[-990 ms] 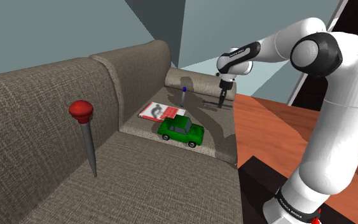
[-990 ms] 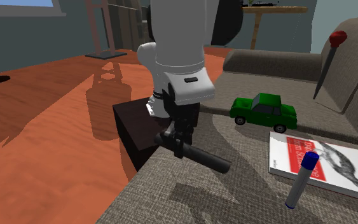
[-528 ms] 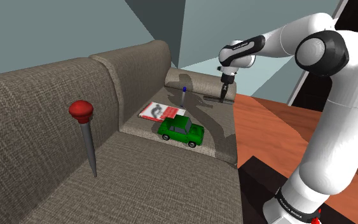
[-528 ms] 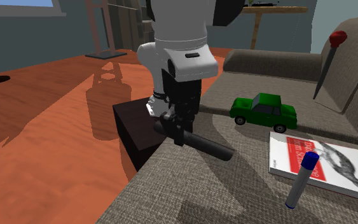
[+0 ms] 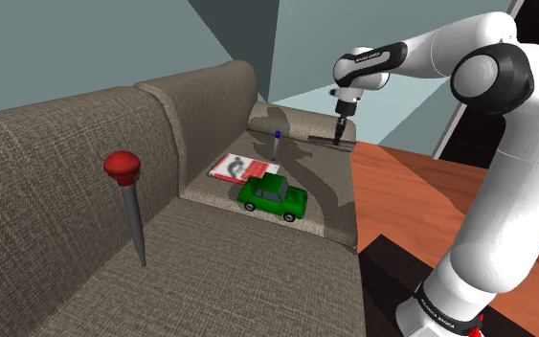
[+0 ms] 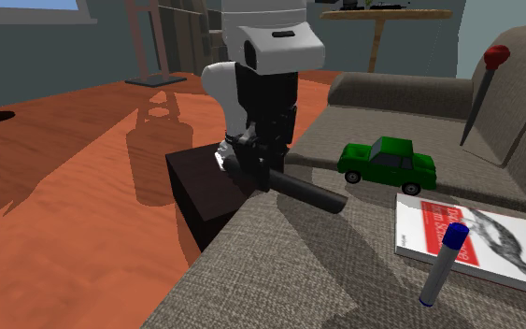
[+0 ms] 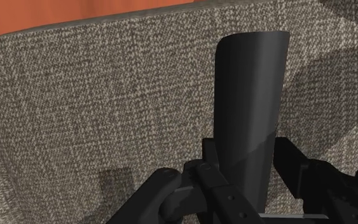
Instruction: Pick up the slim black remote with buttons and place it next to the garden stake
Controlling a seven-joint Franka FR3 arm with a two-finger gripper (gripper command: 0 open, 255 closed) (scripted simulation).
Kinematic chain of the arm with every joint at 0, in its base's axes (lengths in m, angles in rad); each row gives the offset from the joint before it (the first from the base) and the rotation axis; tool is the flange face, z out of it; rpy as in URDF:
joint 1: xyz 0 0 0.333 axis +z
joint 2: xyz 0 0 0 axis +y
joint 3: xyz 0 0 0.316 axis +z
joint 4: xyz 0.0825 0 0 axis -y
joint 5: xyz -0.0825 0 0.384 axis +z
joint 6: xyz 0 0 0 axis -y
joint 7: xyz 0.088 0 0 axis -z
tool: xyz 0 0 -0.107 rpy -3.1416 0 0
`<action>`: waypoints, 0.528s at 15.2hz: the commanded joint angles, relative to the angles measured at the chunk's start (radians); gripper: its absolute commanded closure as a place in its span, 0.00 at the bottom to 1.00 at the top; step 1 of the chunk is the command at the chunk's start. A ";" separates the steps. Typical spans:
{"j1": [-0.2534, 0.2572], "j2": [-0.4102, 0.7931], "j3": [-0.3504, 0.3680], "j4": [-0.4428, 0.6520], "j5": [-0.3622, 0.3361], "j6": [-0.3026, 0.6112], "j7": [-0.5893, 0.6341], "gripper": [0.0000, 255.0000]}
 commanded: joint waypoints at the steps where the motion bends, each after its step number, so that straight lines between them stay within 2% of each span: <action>1: 0.000 -0.006 -0.001 0.019 -0.003 -0.025 0.003 1.00; 8: -0.001 -0.018 -0.002 0.099 -0.010 -0.115 0.011 1.00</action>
